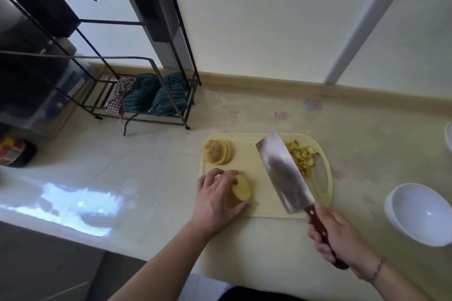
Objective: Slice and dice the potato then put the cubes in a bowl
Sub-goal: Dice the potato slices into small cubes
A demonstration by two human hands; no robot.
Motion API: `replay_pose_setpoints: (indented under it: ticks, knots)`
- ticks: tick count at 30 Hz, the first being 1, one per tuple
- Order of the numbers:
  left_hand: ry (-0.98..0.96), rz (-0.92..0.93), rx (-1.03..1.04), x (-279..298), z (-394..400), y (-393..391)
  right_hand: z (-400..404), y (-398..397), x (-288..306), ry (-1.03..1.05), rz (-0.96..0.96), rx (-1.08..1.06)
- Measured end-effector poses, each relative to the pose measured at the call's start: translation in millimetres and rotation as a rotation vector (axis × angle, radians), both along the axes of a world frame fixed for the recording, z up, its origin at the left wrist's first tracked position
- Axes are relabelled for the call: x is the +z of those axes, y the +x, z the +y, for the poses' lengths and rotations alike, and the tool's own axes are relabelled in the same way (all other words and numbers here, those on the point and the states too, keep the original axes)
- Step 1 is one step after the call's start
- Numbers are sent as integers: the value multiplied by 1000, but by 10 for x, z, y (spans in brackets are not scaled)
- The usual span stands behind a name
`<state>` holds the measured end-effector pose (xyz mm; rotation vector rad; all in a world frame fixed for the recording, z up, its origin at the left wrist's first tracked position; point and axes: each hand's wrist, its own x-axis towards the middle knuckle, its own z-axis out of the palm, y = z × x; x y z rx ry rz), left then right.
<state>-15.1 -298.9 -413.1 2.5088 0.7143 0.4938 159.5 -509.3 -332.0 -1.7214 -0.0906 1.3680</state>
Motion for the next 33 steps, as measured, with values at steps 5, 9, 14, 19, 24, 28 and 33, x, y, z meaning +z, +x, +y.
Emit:
replay_pose_setpoints:
  ticks: [5,9,14,19,24,28,33]
  knots:
    - [-15,64,34,-10,-176,228,18,-120,10,-8,-130,27]
    - [-22,44,-7,-85,-234,220,37,-279,-23,3,-378,146]
    - [48,-64,-176,-175,-156,197,87,-409,22,-36,-658,295]
    - [71,-65,-231,-139,-158,263,134,-470,39,-34,-658,309]
    - [153,-69,-318,-81,-97,300,110,-445,49,-29,-662,273]
    - [126,-76,-386,-109,-38,354,101,-461,61,-35,-651,243]
    - [72,-88,-406,-152,-13,358,73,-505,58,-50,-632,249]
